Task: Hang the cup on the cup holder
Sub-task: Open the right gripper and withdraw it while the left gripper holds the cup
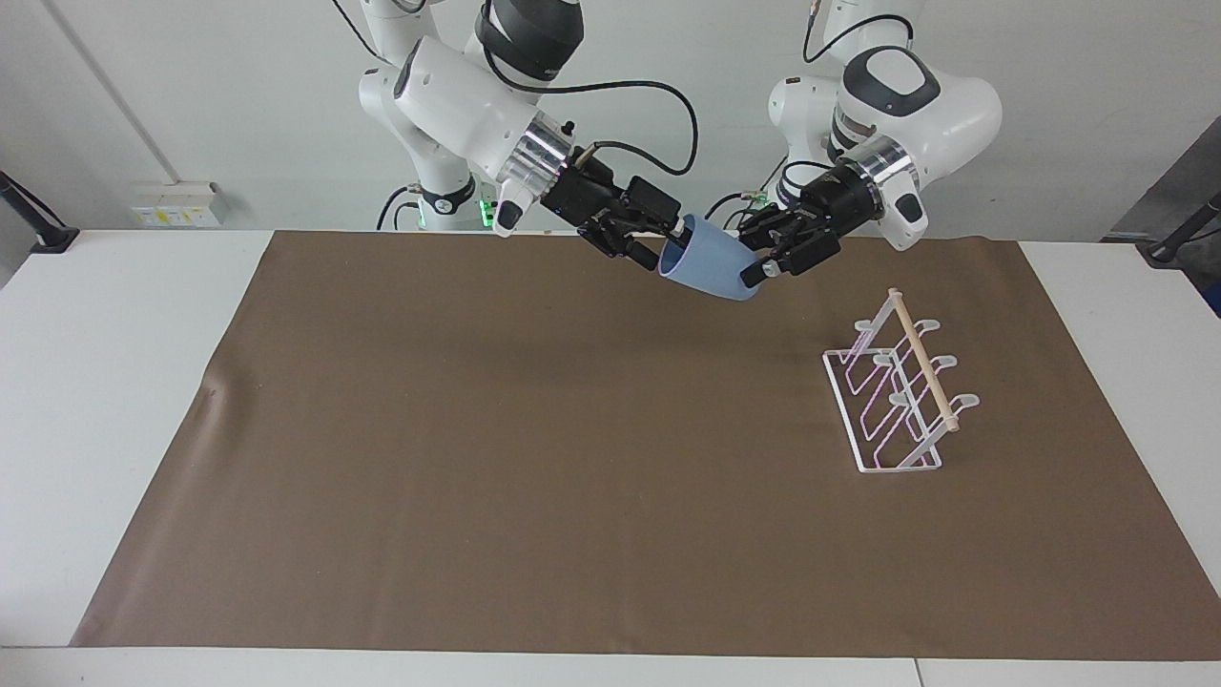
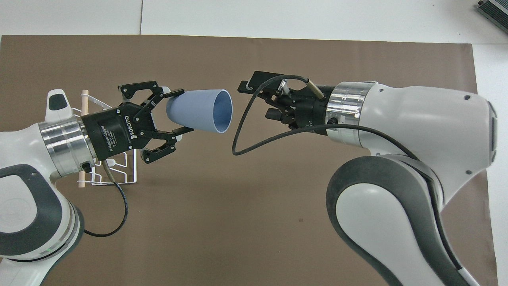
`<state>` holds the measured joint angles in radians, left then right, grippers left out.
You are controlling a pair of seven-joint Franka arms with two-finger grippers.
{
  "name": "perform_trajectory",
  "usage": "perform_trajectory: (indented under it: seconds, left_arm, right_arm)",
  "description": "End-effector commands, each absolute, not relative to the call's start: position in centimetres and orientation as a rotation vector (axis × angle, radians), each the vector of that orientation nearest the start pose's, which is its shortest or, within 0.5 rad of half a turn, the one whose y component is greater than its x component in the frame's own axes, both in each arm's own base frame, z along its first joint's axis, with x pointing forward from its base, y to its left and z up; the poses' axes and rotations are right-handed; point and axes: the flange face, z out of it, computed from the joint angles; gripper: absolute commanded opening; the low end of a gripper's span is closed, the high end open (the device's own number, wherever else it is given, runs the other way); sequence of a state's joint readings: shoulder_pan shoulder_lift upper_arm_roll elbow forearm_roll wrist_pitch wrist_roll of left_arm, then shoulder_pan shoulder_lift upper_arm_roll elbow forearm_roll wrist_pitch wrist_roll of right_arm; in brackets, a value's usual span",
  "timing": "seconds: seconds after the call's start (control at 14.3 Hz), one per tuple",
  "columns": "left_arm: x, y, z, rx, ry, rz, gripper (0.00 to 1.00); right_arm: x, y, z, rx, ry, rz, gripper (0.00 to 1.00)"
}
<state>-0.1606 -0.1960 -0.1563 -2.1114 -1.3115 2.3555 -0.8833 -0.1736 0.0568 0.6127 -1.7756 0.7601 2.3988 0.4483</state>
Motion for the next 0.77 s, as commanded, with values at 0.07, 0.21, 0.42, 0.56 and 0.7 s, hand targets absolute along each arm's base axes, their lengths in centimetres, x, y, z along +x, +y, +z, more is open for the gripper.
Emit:
perform_trajectory:
  seconds: [0.07, 0.21, 0.42, 0.56, 0.7]
  left_arm:
    - [51.0, -16.9, 55.5, 1.737, 1.254, -0.208, 0.0]
    - [50.9, -16.8, 55.8, 1.889, 1.214, -0.107, 0.0]
    - [51.0, -16.6, 56.0, 2.087, 1.15, 0.033, 0.0]
    - [51.1, -16.5, 56.7, 2.226, 1.087, 0.149, 0.0]
    - [50.8, -16.6, 57.0, 2.377, 1.014, 0.256, 0.0]
  right_arm:
    - [58.8, 20.2, 59.2, -2.37, 0.284, -0.474, 1.0]
    - [59.7, 17.1, 58.8, -2.438, 0.211, -0.537, 1.0]
    - [59.8, 14.9, 58.3, -2.595, 0.058, -0.55, 1.0]
    - [59.8, 13.3, 59.5, -2.751, -0.096, -0.525, 1.0]
    - [59.4, 11.6, 62.3, -2.885, -0.188, -0.482, 1.0]
